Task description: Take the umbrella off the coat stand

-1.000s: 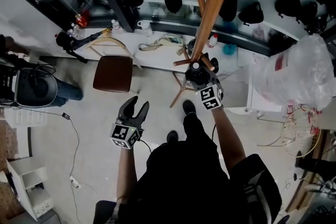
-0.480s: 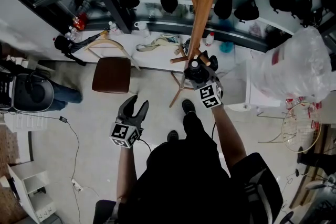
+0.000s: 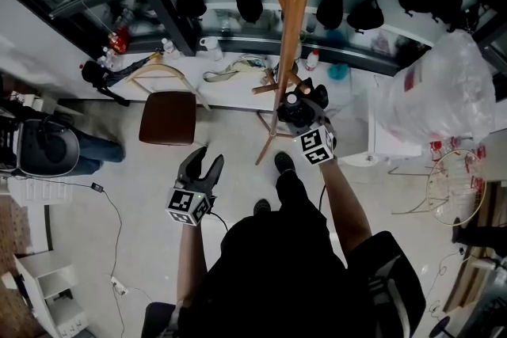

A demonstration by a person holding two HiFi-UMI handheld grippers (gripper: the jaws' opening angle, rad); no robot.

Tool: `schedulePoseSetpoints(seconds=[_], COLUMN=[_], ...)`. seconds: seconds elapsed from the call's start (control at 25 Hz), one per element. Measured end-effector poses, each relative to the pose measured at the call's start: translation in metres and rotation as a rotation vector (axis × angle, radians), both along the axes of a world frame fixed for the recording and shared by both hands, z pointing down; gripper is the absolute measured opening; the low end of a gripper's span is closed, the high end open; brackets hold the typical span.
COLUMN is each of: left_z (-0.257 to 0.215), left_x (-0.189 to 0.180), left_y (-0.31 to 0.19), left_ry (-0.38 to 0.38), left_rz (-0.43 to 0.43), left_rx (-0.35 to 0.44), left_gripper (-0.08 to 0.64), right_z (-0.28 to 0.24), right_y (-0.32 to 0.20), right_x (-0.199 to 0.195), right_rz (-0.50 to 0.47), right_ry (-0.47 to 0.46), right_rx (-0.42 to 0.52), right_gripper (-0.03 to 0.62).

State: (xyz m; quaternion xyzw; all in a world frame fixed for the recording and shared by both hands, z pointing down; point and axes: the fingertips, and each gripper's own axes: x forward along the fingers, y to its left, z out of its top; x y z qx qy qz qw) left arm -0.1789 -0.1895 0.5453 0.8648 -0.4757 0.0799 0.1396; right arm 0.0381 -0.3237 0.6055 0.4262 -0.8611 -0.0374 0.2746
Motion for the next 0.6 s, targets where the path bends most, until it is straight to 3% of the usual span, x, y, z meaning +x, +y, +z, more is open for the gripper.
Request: schedulePoseSetpoints(seconds=[0.6], left_z=[-0.003], left_x=[0.0], left_y=[0.012], left_ry=[-0.005], left_rz=[0.017], left_rx=[0.015], left_gripper=[0.207], right_z=[-0.011], right_y=[0.015], right_x=[0.005], right_rz=[0.023], right_ry=[-0.001], right_rx=[0.016], right_gripper=[0.245])
